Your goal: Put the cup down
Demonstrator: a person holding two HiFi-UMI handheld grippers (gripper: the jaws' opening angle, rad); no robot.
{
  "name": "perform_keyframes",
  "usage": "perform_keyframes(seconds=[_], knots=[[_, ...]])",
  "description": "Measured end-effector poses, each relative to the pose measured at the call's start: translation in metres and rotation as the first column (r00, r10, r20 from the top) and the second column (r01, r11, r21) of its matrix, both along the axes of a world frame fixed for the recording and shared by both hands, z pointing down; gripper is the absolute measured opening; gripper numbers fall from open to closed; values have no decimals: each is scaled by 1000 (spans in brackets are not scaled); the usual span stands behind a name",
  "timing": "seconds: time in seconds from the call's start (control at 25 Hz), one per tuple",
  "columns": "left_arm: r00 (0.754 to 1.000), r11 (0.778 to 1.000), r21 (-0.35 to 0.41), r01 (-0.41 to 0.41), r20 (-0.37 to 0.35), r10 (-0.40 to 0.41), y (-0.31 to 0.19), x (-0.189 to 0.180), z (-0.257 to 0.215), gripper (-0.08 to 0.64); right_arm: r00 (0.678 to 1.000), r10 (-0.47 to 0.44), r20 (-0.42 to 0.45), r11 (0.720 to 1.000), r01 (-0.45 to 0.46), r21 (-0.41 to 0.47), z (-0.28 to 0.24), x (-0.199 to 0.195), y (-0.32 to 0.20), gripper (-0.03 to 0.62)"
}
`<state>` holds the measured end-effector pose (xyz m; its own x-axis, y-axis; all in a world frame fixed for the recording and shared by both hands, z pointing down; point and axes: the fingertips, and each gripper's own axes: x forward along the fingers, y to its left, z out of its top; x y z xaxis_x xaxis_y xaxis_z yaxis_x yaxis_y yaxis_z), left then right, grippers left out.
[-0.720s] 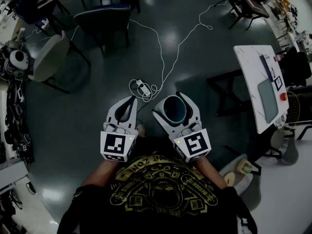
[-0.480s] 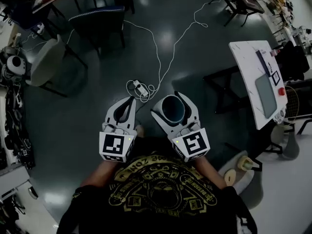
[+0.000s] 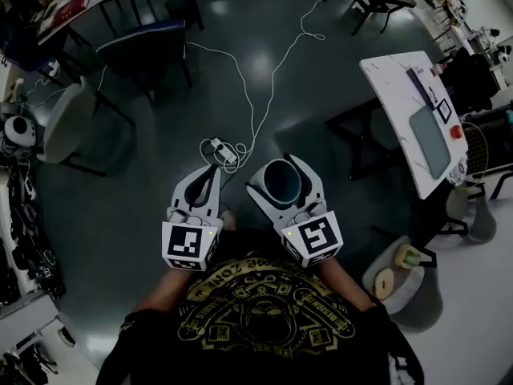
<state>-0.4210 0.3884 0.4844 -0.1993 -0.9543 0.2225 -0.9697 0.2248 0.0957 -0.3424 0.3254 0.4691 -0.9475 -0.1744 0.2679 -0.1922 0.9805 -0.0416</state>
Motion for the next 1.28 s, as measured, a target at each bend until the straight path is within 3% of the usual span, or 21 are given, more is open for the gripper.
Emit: perform_keyframes(seconds=[0.64,1.28], knots=[[987,987,6,-159,-23,159,-67,64,0,11,986,164,7,986,-164,-41,1,69,-56,397],[949,949,-20,-316,-4,315,-152,139,-6,11,953,301,37,950,-297,-94,9,147,-127,397]])
